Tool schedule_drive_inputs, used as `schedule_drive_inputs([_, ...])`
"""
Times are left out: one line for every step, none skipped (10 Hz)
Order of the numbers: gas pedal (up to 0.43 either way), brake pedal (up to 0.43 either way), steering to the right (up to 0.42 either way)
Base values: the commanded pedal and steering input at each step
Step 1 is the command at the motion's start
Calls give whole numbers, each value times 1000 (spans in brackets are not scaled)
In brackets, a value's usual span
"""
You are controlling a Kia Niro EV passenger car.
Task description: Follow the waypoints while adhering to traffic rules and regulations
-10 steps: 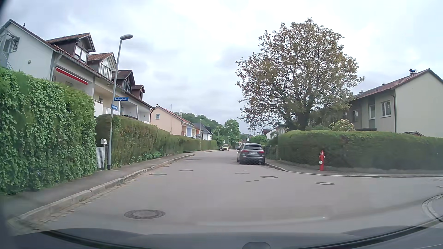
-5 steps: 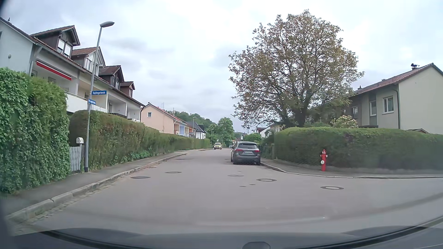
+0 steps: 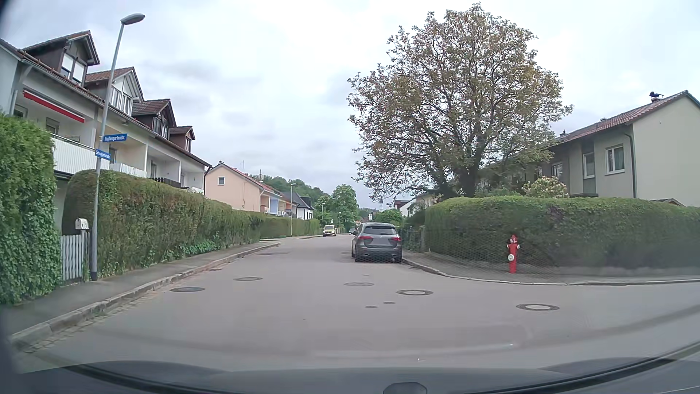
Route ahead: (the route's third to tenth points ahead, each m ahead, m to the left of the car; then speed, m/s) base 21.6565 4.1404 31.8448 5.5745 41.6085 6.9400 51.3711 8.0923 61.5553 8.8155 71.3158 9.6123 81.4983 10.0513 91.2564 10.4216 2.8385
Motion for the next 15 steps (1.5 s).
schedule_drive_inputs([0, 0, 76])
schedule_drive_inputs([0, 0, 74])
schedule_drive_inputs([0, 0, 69])
schedule_drive_inputs([0, 0, 58])
schedule_drive_inputs([0, 0, 46])
schedule_drive_inputs([0, 0, 37])
schedule_drive_inputs([0, 0, 33])
schedule_drive_inputs([0, 0, 29])
schedule_drive_inputs([0, 0, 19])
schedule_drive_inputs([0, 0, 7])
schedule_drive_inputs([0, 0, -2])
schedule_drive_inputs([0, 0, -8])
schedule_drive_inputs([0, 0, -11])
schedule_drive_inputs([0, 0, -14])
schedule_drive_inputs([0, 0, -16])
